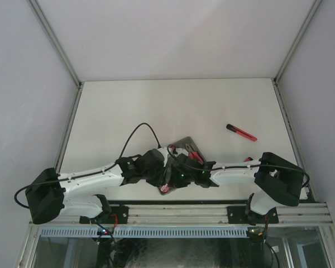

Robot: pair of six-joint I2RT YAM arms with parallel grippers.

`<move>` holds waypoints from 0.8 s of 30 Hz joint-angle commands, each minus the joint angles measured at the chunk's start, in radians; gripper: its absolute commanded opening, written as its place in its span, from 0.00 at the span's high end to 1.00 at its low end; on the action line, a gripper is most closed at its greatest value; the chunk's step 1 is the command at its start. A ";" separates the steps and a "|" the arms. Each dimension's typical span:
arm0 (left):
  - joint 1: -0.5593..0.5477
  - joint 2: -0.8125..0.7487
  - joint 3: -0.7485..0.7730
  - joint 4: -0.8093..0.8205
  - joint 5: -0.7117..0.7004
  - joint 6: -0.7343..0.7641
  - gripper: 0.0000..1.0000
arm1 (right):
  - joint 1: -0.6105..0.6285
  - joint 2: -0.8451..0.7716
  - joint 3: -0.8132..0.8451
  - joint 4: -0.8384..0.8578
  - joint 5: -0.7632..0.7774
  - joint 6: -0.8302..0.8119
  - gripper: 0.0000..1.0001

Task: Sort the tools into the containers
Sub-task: Adjust the engineering item in the storage box.

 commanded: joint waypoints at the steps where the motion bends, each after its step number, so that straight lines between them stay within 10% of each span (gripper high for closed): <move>1: -0.004 -0.018 0.041 -0.020 0.003 0.026 0.74 | 0.004 0.011 -0.001 -0.016 0.017 0.000 0.98; 24: -0.003 0.061 -0.002 0.012 -0.017 0.032 1.00 | 0.006 0.013 -0.001 -0.013 0.014 -0.001 0.99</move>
